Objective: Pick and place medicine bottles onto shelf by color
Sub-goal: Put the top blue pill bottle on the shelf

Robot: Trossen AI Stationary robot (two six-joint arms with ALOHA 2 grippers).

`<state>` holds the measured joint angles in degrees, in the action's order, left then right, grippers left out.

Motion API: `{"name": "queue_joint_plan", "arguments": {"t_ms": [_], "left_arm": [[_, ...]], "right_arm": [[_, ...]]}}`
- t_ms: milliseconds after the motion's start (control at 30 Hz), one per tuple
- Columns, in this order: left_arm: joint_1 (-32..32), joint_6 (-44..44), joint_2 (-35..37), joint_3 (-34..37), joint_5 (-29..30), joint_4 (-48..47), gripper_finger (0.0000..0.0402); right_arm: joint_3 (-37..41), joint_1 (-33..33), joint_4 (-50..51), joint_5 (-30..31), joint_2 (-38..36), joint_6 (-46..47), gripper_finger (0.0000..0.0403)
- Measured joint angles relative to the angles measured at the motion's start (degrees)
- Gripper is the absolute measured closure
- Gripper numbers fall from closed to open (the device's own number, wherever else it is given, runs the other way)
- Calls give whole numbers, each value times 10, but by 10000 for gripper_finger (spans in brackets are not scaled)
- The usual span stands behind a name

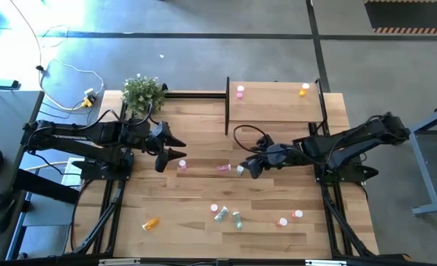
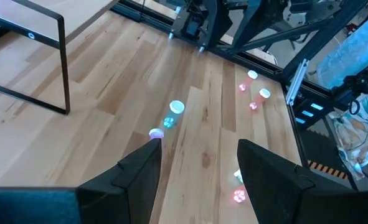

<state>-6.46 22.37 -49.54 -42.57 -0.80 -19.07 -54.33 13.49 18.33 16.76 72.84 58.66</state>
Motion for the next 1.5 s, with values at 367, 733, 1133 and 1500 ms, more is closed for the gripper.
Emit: {"name": "queue_joint_plan", "arguments": {"t_ms": [367,733,1133,1500], "left_arm": [[2,0,0,0,-5,-4,202],[2,0,0,0,-5,-4,202],[2,0,0,0,-5,-4,202],[2,0,0,0,-5,-5,202]], "right_arm": [[-21,-5,21,4,122,-20,214],[-21,-25,32,7,194,42,214],[-21,-26,32,8,225,45,214],[-21,-26,32,-2,248,45,224]]}}
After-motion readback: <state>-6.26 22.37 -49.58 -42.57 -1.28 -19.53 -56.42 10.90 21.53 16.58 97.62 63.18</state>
